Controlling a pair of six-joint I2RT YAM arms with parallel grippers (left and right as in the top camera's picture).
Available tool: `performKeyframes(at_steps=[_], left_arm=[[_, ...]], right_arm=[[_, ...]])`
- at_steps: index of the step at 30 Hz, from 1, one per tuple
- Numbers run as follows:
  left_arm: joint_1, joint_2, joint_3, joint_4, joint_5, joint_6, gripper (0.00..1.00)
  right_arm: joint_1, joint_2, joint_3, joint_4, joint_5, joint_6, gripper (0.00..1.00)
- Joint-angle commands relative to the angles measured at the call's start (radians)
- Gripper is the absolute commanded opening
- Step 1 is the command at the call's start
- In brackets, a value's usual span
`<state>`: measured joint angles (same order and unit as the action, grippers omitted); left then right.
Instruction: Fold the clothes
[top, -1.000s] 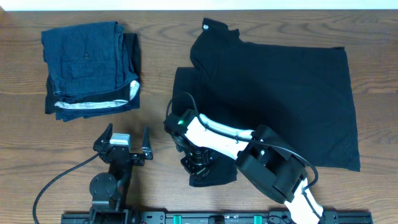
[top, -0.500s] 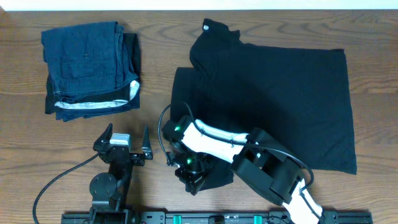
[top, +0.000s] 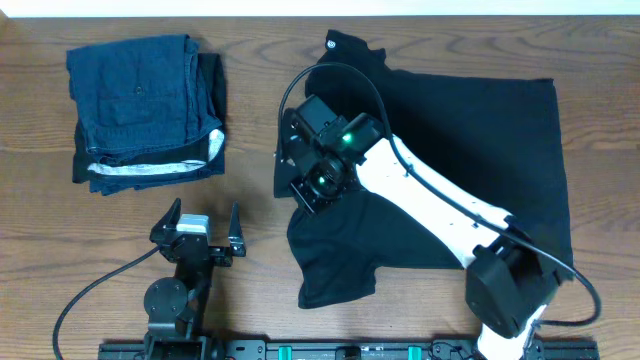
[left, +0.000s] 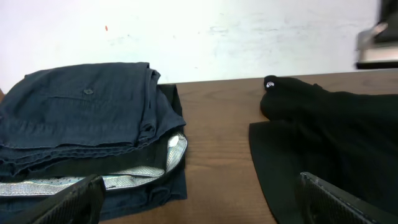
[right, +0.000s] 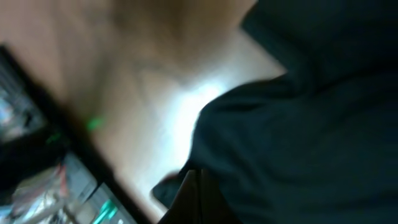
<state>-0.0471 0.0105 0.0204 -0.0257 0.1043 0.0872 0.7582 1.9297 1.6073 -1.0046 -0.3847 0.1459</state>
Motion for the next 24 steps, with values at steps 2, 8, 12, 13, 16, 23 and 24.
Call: performKeyframes(at_steps=[2, 8, 12, 13, 16, 23, 24], left_arm=[[-0.003, -0.006, -0.016, -0.033, 0.014, 0.017, 0.98], [-0.003, -0.006, -0.016, -0.033, 0.014, 0.017, 0.98], [-0.003, -0.006, -0.016, -0.033, 0.014, 0.017, 0.98], [-0.003, -0.006, -0.016, -0.033, 0.014, 0.017, 0.98], [-0.003, -0.006, -0.016, -0.033, 0.014, 0.017, 0.98], [-0.003, -0.006, -0.016, -0.033, 0.014, 0.017, 0.98], [-0.003, -0.006, -0.016, -0.033, 0.014, 0.017, 0.98]], right_arm=[[0.008, 0.099, -0.025, 0.075, 0.163, 0.105, 0.01], [0.005, 0.225, -0.026, 0.276, 0.218, 0.112, 0.01], [0.004, 0.269, -0.026, 0.351, 0.286, 0.112, 0.01], [0.004, 0.274, -0.026, 0.360, 0.296, 0.112, 0.01], [0.004, 0.274, -0.026, 0.382, 0.303, 0.113, 0.01], [0.021, 0.279, -0.028, 0.407, 0.302, 0.198, 0.01], [0.027, 0.280, -0.031, 0.418, 0.302, 0.198, 0.01]])
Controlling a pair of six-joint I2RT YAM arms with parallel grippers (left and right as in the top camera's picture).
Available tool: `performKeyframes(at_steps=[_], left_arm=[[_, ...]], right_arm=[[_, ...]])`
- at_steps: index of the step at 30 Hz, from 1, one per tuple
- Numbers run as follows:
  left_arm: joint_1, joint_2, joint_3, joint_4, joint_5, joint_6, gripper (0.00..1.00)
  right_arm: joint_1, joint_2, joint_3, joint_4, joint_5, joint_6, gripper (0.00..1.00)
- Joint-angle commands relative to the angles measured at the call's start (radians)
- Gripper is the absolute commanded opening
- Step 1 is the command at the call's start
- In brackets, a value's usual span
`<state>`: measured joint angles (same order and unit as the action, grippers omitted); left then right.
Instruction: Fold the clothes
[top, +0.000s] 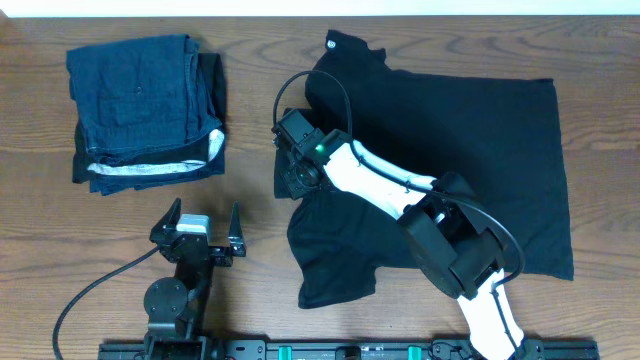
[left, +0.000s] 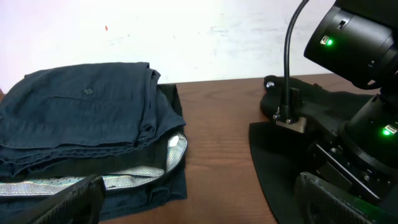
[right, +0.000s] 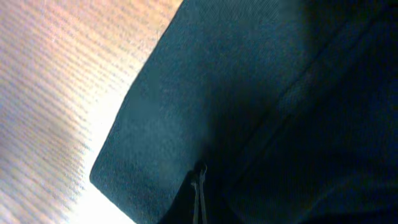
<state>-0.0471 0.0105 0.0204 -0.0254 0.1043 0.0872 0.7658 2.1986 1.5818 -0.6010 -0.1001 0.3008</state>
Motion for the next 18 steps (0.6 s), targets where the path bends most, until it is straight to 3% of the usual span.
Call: performKeyframes(at_steps=[1, 11, 18], left_arm=[[-0.003, -0.006, -0.016, -0.034, 0.014, 0.017, 0.98], [-0.003, -0.006, -0.016, -0.034, 0.014, 0.017, 0.98], [-0.003, -0.006, -0.016, -0.034, 0.014, 0.017, 0.98]], right_arm=[[0.028, 0.011, -0.011, 0.030, 0.018, 0.043, 0.01], [0.103, 0.012, -0.046, 0.108, 0.028, 0.042, 0.02], [0.058, -0.003, -0.027, 0.185, 0.001, 0.008, 0.02]])
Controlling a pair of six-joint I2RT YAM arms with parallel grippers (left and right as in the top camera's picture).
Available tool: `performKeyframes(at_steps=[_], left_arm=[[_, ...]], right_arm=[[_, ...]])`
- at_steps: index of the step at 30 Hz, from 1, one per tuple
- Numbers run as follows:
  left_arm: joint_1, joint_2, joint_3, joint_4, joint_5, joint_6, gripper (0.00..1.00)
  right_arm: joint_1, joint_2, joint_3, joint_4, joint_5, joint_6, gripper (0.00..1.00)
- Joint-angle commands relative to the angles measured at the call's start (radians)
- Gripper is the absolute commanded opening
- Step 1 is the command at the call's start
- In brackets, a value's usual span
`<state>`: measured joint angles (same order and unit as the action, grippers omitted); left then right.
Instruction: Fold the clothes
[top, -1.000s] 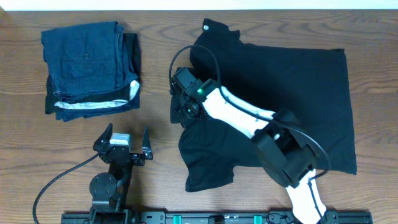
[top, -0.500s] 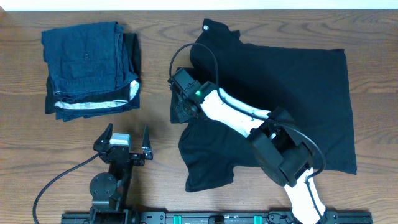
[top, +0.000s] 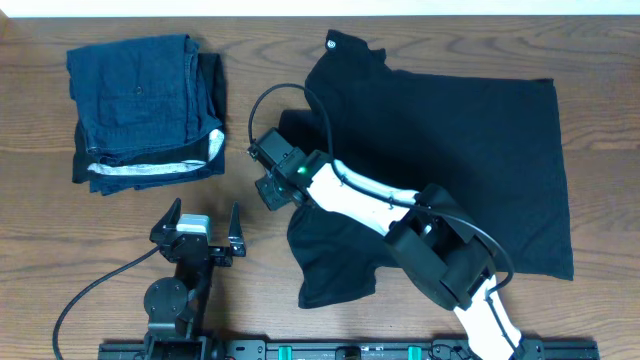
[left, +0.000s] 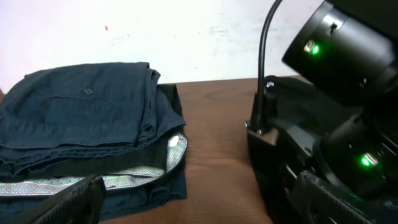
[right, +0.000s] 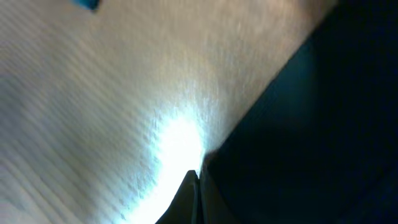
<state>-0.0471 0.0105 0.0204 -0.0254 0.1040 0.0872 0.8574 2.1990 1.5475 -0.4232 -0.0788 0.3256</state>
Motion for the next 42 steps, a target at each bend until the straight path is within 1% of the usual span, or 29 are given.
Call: performKeyframes(at_steps=[1, 4, 7, 11, 14, 17, 21, 24, 29, 34, 37, 41, 42], left_arm=[[-0.003, -0.006, -0.016, -0.034, 0.014, 0.017, 0.98], [-0.003, -0.006, -0.016, -0.034, 0.014, 0.017, 0.98], [-0.003, -0.006, -0.016, -0.034, 0.014, 0.017, 0.98], [-0.003, -0.006, -0.016, -0.034, 0.014, 0.017, 0.98], [-0.003, -0.006, -0.016, -0.034, 0.014, 0.017, 0.98], [-0.003, -0.006, -0.016, -0.034, 0.014, 0.017, 0.98], [-0.003, -0.006, -0.016, -0.034, 0.014, 0.017, 0.98], [-0.003, -0.006, -0.016, -0.034, 0.014, 0.017, 0.98], [-0.003, -0.006, -0.016, -0.034, 0.014, 0.017, 0.98], [-0.003, -0.006, -0.016, -0.034, 0.014, 0.017, 0.98], [-0.003, -0.006, -0.016, -0.034, 0.014, 0.017, 0.98], [-0.003, -0.006, -0.016, -0.034, 0.014, 0.017, 0.98], [-0.003, -0.006, -0.016, -0.034, 0.014, 0.017, 0.98]], right_arm=[[-0.045, -0.011, 0.013, 0.005, -0.039, -0.022, 0.02], [-0.090, -0.054, 0.024, -0.033, -0.024, -0.027, 0.01], [-0.165, -0.141, 0.024, -0.088, 0.011, -0.027, 0.01], [-0.271, -0.239, 0.024, -0.190, -0.025, -0.027, 0.04], [-0.336, -0.259, 0.024, -0.230, -0.113, -0.027, 0.04], [-0.367, -0.235, 0.019, -0.228, -0.139, -0.027, 0.05], [-0.356, -0.171, 0.019, -0.199, -0.162, -0.027, 0.05], [-0.322, -0.101, 0.019, -0.141, -0.192, -0.026, 0.05], [-0.270, -0.005, 0.019, -0.091, -0.191, 0.008, 0.05], [-0.215, 0.078, 0.019, -0.031, -0.192, 0.011, 0.03], [-0.185, 0.119, 0.019, 0.011, -0.192, 0.011, 0.04], [-0.158, 0.143, 0.019, 0.061, -0.191, 0.001, 0.10], [-0.156, 0.142, 0.019, 0.073, -0.191, -0.013, 0.14]])
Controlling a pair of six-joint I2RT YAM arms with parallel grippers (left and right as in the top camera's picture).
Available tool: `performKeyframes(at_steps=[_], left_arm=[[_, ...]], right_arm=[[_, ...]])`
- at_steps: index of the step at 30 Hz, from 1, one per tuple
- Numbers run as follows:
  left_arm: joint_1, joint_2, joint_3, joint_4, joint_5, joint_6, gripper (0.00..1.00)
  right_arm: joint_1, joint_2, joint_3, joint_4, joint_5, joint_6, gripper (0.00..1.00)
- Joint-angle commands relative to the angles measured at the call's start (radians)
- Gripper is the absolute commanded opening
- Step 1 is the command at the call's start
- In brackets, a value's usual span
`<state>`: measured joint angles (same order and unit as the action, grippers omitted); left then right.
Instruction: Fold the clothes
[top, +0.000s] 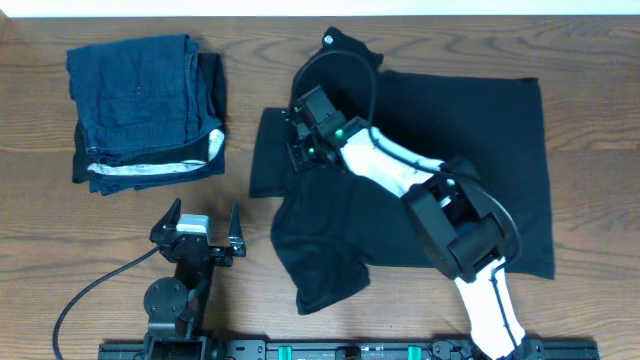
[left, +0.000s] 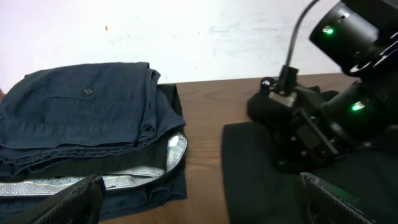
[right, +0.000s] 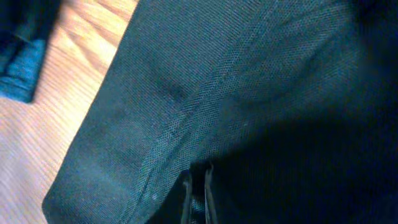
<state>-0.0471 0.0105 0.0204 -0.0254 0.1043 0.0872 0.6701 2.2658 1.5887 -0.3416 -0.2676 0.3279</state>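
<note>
A black T-shirt (top: 450, 150) lies spread across the right half of the table, collar (top: 340, 42) at the far edge. Its upper sleeve (top: 265, 155) lies flat, pointing left. The other sleeve (top: 320, 270) is bunched near the front. My right gripper (top: 298, 140) is low over the shoulder by the flat sleeve. In the right wrist view its fingertips (right: 196, 180) stand a narrow gap apart over black fabric (right: 186, 93), gripping nothing. My left gripper (top: 203, 222) rests open near the front edge, left of the shirt, holding nothing.
A folded pile of dark blue clothes (top: 140, 105) sits at the back left; it also fills the left of the left wrist view (left: 81, 124). Bare wooden table (top: 250, 230) lies between the pile and the shirt. The arm bases stand along the front edge.
My right gripper was shut on the sleeve edge out to the left. It now stands further right and back, fingers slightly parted, and the sleeve lies flat. The shirt sits a little further left.
At first my right gripper was low over the shirt's folded-in left sleeve, shut on fabric. It then stood at the sleeve's edge, later further left with the sleeve in it. Now the sleeve is spread flat and let go. The left arm stayed still throughout.
</note>
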Motion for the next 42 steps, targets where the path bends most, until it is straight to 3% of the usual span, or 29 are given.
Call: performKeyframes(at_steps=[1, 9, 13, 17, 21, 24, 27, 29, 34, 42], left_arm=[[-0.003, -0.006, -0.016, -0.034, 0.014, 0.017, 0.98], [-0.003, -0.006, -0.016, -0.034, 0.014, 0.017, 0.98], [-0.003, -0.006, -0.016, -0.034, 0.014, 0.017, 0.98], [-0.003, -0.006, -0.016, -0.034, 0.014, 0.017, 0.98], [-0.003, -0.006, -0.016, -0.034, 0.014, 0.017, 0.98], [-0.003, -0.006, -0.016, -0.034, 0.014, 0.017, 0.98], [-0.003, -0.006, -0.016, -0.034, 0.014, 0.017, 0.98], [-0.003, -0.006, -0.016, -0.034, 0.014, 0.017, 0.98], [-0.003, -0.006, -0.016, -0.034, 0.014, 0.017, 0.98], [-0.003, -0.006, -0.016, -0.034, 0.014, 0.017, 0.98]], right_arm=[[0.031, 0.070, -0.020, -0.002, -0.002, -0.023, 0.18], [-0.064, -0.153, 0.014, -0.064, -0.002, -0.029, 0.53], [-0.137, -0.370, 0.014, -0.282, 0.042, -0.029, 0.57], [-0.196, -0.576, 0.014, -0.615, 0.255, 0.009, 0.57], [-0.230, -0.736, 0.011, -0.882, 0.520, 0.190, 0.61], [-0.247, -0.840, -0.006, -1.023, 0.583, 0.336, 0.64], [-0.266, -0.948, -0.069, -1.093, 0.584, 0.430, 0.93], [-0.286, -1.015, -0.132, -1.093, 0.584, 0.454, 0.93], [-0.416, -1.153, -0.341, -1.042, 0.572, 0.473, 0.81], [-0.739, -1.192, -0.651, -0.867, 0.443, 0.381, 0.65]])
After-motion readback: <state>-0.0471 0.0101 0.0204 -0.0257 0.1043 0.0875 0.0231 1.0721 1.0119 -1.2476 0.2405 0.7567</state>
